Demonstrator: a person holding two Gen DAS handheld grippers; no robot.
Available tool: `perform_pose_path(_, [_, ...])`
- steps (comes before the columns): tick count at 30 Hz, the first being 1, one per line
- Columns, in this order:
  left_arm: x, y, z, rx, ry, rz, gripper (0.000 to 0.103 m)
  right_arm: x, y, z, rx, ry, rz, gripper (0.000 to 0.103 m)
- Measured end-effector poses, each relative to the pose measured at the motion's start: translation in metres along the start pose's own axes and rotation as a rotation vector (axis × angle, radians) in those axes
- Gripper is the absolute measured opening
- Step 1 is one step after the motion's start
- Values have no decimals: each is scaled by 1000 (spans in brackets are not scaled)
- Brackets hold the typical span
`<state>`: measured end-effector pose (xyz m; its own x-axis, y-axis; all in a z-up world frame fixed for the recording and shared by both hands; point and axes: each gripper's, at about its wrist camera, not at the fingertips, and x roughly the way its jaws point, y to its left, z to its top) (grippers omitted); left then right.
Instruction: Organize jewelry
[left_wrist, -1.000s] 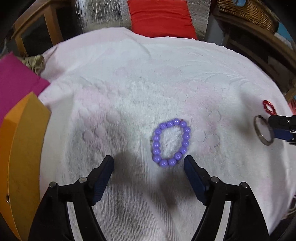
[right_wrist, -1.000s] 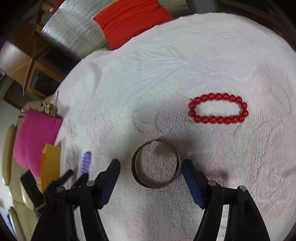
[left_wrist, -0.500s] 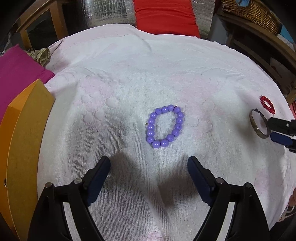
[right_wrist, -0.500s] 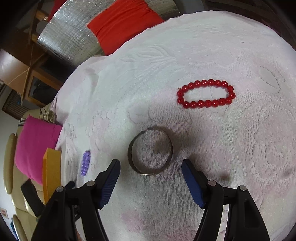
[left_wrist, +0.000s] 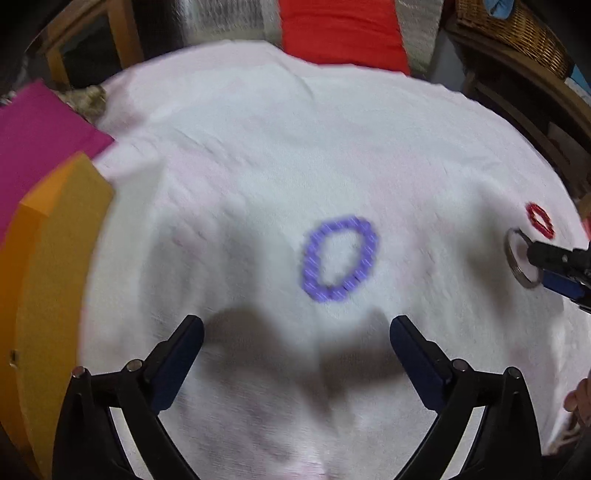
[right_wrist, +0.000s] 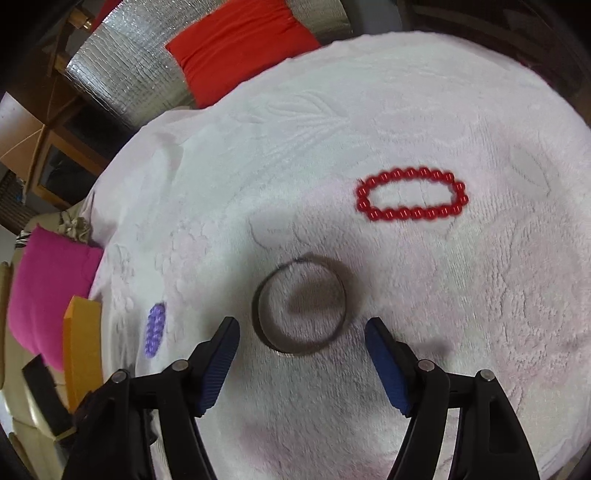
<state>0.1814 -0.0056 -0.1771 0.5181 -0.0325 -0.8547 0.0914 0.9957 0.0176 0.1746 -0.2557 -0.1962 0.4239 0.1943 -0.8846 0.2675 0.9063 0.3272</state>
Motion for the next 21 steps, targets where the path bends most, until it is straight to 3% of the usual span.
perform_pose_path(5, [-11, 11, 14, 4, -98, 60, 100, 5, 15, -2, -111, -36, -88, 63])
perform_pose_path(12, [12, 11, 23, 16, -58, 25, 100, 9, 31, -6, -228, -39, -157, 61])
perform_pose_path(14, [17, 5, 23, 32, -57, -4, 100, 9, 29, -6, -226, -40, -178, 47])
perform_pose_path(15, [18, 0, 23, 39, -54, -11, 100, 11, 28, -6, -239, -35, -205, 34])
perform_pose_path(20, [22, -15, 23, 71, -32, -17, 100, 6, 15, -2, -215, -27, -134, 33])
perform_pose_path(21, [23, -17, 22, 73, -31, -18, 96, 3, 10, -1, -196, -27, -110, 33])
